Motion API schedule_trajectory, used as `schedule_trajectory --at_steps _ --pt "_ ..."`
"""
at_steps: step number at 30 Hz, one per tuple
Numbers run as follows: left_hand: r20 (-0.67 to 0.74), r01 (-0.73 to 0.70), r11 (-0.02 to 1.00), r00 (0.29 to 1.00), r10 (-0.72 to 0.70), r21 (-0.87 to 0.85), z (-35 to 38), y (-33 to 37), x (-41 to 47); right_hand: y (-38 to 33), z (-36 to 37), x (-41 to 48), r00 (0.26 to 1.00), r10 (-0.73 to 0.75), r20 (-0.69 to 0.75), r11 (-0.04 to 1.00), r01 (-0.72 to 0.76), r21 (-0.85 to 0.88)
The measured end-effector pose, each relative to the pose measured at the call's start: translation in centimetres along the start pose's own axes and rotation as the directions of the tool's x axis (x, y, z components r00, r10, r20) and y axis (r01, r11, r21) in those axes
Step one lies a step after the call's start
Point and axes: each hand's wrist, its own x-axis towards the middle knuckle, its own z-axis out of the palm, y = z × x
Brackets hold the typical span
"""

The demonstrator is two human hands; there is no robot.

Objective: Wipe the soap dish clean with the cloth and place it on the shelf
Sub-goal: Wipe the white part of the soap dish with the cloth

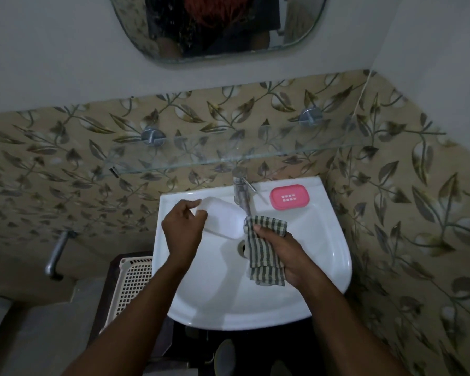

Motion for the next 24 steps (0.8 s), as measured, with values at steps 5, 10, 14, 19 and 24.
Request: schedule_trajectory --at_steps 5,10,14,19,24 --pt "0.158 0.253 0.918 0.964 -0.214 -0.305 0.1 -1.3 -0.8 -1.3 1.9 0.0 1.000 0.005 -0.011 0.999 -0.006 -0.050" --pt "0.365 0.436 0.598 0.898 -0.244 -0.673 0.5 -1.1 -1.9 -2.2 4.2 -1.1 0.999 -0.034 -0.027 0.995 0.031 -0.098" --pt "0.498 0.541 0.139 0.829 -0.255 -0.829 0.9 0.2 -2.1 -2.1 7.3 -3.0 0.997 -0.072 0.038 0.951 0.080 -0.298" --pt "0.580 0.586 -0.023 0.794 -0.184 -0.810 -0.1 -0.2 -0.4 -4.4 7.0 -5.0 0.978 -0.090 0.190 0.853 0.174 -0.492" --pt "0.622 0.645 0.081 0.757 -0.200 -0.760 0.0 0.8 0.0 -7.2 9.2 -4.8 0.755 -0.644 0.125 0.236 0.351 -0.906"
